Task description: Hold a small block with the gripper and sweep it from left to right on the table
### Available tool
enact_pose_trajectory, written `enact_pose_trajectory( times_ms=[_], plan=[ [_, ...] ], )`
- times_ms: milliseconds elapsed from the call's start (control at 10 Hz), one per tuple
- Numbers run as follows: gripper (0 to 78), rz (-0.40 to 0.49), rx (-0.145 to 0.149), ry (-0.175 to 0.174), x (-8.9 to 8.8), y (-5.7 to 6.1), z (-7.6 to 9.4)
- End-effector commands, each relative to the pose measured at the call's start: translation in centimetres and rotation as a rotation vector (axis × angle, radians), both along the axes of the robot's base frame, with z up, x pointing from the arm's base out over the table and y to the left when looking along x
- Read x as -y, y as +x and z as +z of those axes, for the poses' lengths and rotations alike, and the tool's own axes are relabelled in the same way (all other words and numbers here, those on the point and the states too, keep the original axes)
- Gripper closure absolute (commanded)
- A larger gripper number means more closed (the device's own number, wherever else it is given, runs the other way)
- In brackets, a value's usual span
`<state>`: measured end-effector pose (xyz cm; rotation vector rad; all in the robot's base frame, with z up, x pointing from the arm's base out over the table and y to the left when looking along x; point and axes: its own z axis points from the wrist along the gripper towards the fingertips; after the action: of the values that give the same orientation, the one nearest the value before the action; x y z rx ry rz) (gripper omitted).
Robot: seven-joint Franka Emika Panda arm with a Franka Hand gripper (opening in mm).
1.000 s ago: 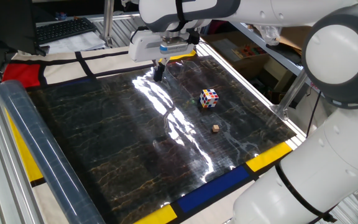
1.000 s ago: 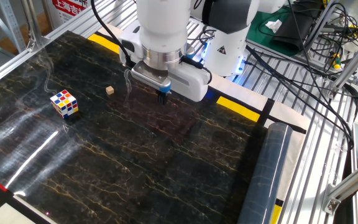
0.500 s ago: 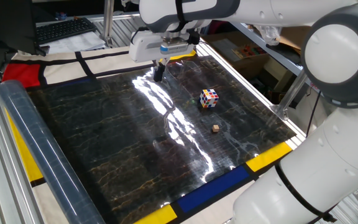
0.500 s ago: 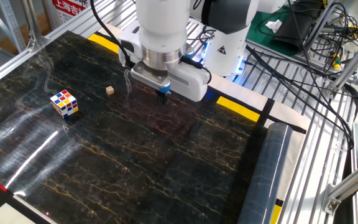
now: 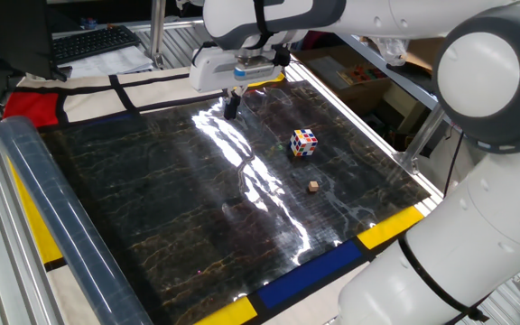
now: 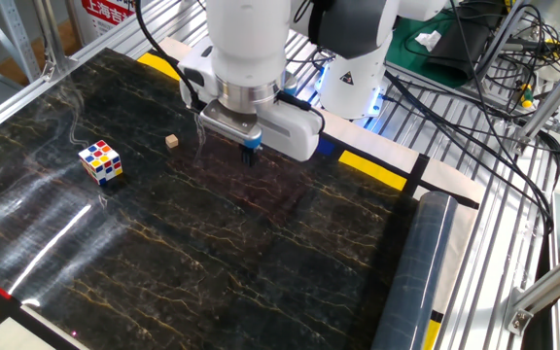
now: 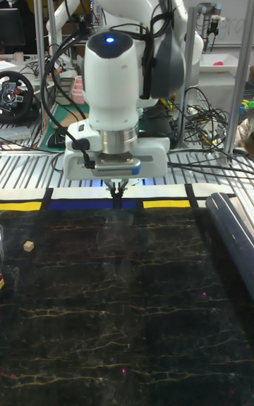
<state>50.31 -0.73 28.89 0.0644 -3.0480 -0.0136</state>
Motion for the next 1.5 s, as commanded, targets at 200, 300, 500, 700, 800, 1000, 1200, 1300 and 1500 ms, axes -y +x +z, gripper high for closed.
enact_pose_trajectory(
  times_ms=[200,300,500,700,800,1000,1200,1300,1500],
  plan=[
    [77.6,0.004,0.002,-0.004,0.3,0.3,-0.5],
    [77.6,0.004,0.002,-0.005,0.4,0.4,-0.8],
    [77.6,0.005,0.002,-0.009,0.7,0.7,-1.4],
    [77.6,0.018,0.002,-0.013,1.4,0.9,-2.5],
    [77.6,0.025,0.002,-0.021,1.8,1.1,-3.1],
    [77.6,0.039,0.001,-0.019,2.8,1.3,-4.5],
    [77.6,0.040,-0.001,-0.020,3.4,1.4,-5.4],
    [77.6,0.040,-0.001,-0.020,3.4,1.4,-5.4],
    [77.6,0.043,-0.009,-0.038,4.6,1.3,-6.2]
  ],
)
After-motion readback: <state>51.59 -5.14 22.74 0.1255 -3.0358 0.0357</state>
